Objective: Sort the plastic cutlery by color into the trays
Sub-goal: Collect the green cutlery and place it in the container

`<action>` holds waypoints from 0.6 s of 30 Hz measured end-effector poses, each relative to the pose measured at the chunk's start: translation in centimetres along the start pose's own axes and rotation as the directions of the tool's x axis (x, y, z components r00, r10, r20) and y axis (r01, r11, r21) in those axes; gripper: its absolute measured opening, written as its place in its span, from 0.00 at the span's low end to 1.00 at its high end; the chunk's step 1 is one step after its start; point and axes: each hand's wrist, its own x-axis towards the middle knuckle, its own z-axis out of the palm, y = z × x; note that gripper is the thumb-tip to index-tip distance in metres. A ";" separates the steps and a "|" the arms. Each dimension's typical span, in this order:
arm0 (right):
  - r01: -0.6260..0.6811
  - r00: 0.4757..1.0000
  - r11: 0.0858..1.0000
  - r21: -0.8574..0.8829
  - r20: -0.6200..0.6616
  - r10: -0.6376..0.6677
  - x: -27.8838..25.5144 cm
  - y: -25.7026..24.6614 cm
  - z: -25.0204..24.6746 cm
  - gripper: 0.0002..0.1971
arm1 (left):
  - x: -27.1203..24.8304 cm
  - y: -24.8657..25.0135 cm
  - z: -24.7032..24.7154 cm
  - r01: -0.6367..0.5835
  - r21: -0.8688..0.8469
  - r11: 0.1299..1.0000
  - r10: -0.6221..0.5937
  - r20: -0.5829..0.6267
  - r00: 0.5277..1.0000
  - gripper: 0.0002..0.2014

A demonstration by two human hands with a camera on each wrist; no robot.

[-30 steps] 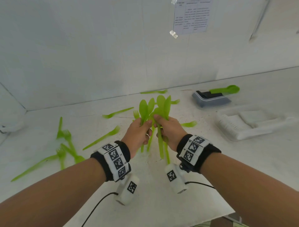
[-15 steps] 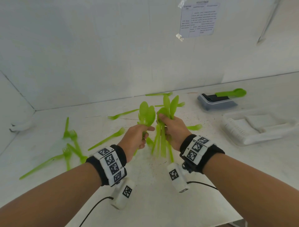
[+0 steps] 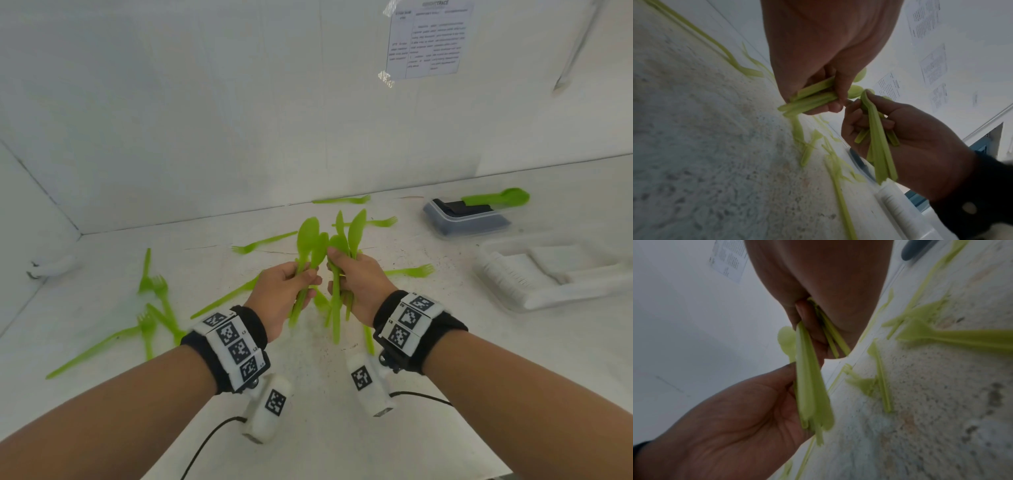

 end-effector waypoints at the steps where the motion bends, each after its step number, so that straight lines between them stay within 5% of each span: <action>1: 0.004 1.000 1.000 0.009 0.015 -0.004 -0.1 0.2 0.3 0.07 | 0.1 0.0 0.1 -0.015 0.002 1.000 0.015 -0.016 1.000 0.11; 6: 0.040 0.999 0.998 -0.044 -0.032 -0.042 0.2 0.8 1.3 0.16 | 0.0 -0.2 0.7 -0.074 0.006 0.997 0.074 -0.003 0.997 0.09; 12: 0.028 1.000 0.999 -0.038 -0.002 -0.028 0.9 1.2 0.9 0.10 | -0.3 -0.3 0.5 -0.139 0.106 0.985 0.135 0.037 0.990 0.09; 18: 0.042 0.991 0.999 0.034 -0.127 -0.037 1.6 0.9 0.4 0.13 | 0.1 -0.4 0.0 -0.147 0.264 0.953 0.149 0.012 0.989 0.10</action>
